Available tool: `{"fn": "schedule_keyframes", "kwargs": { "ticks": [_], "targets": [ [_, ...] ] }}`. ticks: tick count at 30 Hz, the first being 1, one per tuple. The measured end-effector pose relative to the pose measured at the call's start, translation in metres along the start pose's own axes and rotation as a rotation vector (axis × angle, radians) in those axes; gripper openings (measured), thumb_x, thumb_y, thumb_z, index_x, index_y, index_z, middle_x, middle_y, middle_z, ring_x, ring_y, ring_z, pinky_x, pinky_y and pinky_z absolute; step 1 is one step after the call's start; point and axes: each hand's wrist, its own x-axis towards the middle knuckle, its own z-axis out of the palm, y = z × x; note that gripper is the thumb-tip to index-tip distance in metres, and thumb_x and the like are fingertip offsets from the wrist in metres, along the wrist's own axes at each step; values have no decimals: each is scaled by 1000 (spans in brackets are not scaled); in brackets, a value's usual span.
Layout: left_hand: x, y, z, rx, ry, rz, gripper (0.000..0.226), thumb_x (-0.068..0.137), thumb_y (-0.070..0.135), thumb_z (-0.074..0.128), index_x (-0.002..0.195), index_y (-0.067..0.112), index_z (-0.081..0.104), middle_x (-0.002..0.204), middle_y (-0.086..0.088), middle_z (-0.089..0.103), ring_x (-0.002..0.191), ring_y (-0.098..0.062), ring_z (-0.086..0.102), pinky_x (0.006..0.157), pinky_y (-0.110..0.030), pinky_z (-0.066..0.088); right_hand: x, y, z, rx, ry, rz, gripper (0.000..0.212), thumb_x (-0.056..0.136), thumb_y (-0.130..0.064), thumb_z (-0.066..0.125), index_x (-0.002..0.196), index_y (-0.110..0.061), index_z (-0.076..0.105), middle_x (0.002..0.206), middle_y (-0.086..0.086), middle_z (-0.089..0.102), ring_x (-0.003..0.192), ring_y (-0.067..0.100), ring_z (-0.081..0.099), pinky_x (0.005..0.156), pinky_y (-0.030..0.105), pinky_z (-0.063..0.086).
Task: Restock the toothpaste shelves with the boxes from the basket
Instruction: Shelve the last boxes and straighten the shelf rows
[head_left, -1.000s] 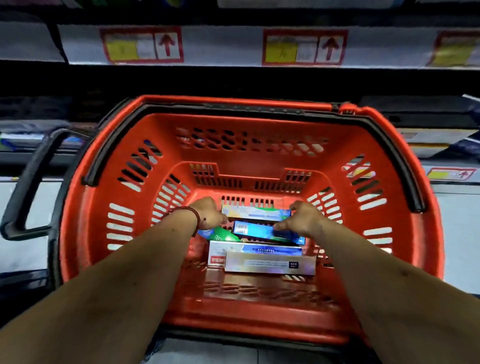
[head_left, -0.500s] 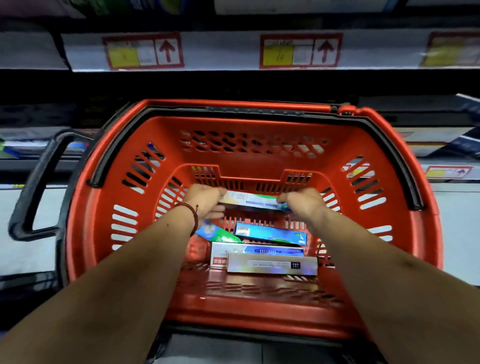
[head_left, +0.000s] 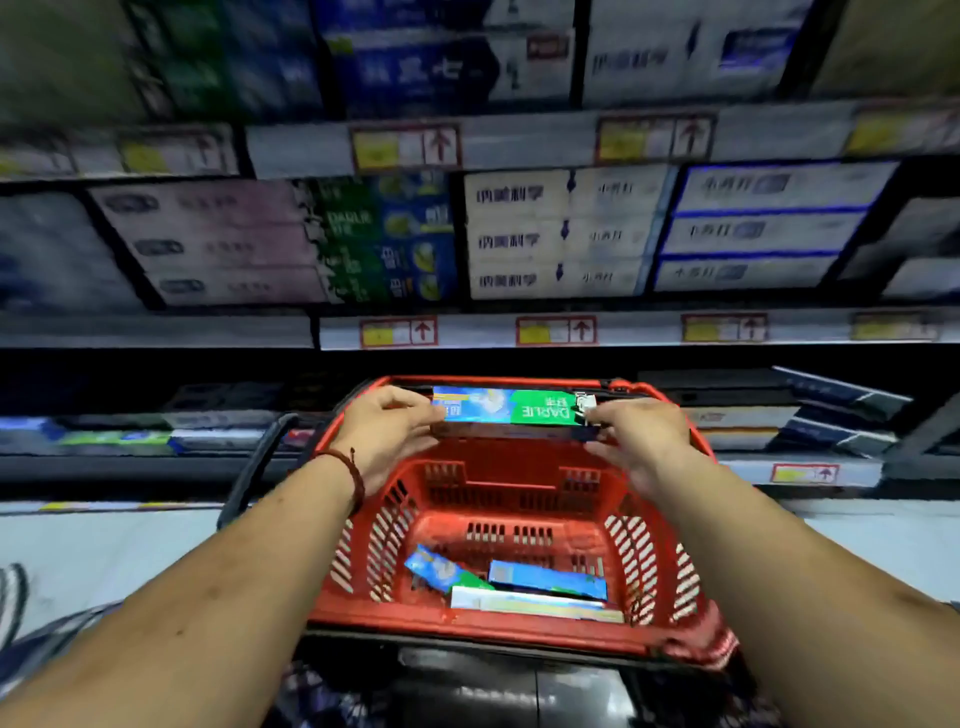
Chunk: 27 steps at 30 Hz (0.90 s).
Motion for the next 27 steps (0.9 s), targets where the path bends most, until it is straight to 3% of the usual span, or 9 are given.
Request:
{"fn": "schedule_keyframes", "kwargs": {
  "ticks": [7, 11, 14, 16, 18, 20, 22, 24, 27],
  "targets": [
    [-37, 50, -21, -52, -139, 51, 45, 81, -11, 72, 122, 7, 62, 91, -14, 76, 78, -25, 68, 68, -29, 53, -41, -48, 8, 176, -6, -128, 20, 78, 12, 71, 80, -8, 67, 87, 15, 68, 82, 23, 64, 72, 29, 54],
    [-57, 68, -10, 6, -319, -14, 48, 79, -19, 69, 122, -1, 62, 61, -9, 67, 39, -12, 52, 42, -18, 39, -65, -77, 28, 439, -134, -187, 25, 84, 18, 63, 99, -3, 62, 88, 20, 67, 76, 25, 66, 73, 28, 57],
    [-66, 79, 8, 94, -436, 8, 54, 68, -7, 84, 119, 2, 68, 88, -14, 76, 67, -22, 66, 63, -28, 51, -85, -88, 52, 455, -294, -218, 29, 86, 19, 59, 107, -1, 58, 89, 21, 66, 77, 27, 64, 70, 25, 57],
    [-67, 86, 20, 70, -367, 78, 42, 73, -3, 83, 112, 8, 71, 101, -13, 78, 89, -28, 72, 90, -43, 57, -93, -86, 63, 209, -357, -336, 22, 86, 16, 62, 96, -3, 66, 92, 18, 69, 83, 27, 65, 77, 28, 57],
    [-65, 94, 25, -17, -270, 140, 33, 79, -3, 79, 108, 10, 70, 97, -9, 79, 85, -24, 74, 96, -46, 55, -98, -86, 67, -66, -353, -452, 21, 84, 9, 68, 94, -9, 74, 91, 11, 74, 81, 20, 67, 72, 23, 56],
    [-62, 103, 23, -86, -214, 188, 35, 80, -1, 79, 112, 10, 68, 96, -7, 79, 78, -18, 75, 89, -42, 56, -100, -85, 63, -172, -332, -445, 27, 83, -3, 75, 108, -12, 72, 96, 9, 74, 80, 18, 67, 70, 25, 55],
    [-60, 109, 18, -92, -196, 216, 46, 78, 5, 82, 120, 9, 64, 105, -9, 79, 80, -16, 74, 86, -37, 55, -103, -86, 58, -73, -383, -351, 33, 85, -2, 76, 116, -7, 66, 96, 15, 71, 79, 27, 63, 73, 35, 54],
    [-61, 116, 14, -113, -220, 213, 45, 80, 9, 81, 122, 9, 64, 110, -11, 77, 78, -15, 72, 83, -34, 54, -105, -91, 56, 41, -435, -306, 33, 85, 8, 72, 117, 3, 64, 92, 21, 67, 77, 29, 57, 71, 37, 51],
    [-57, 132, -2, -329, -195, 186, 35, 86, 7, 75, 119, 4, 66, 103, -18, 76, 77, -21, 74, 69, -33, 59, -101, -103, 56, 26, -355, -329, 28, 84, 10, 70, 110, 0, 66, 91, 16, 67, 65, 23, 55, 65, 32, 51]
  ]
}}
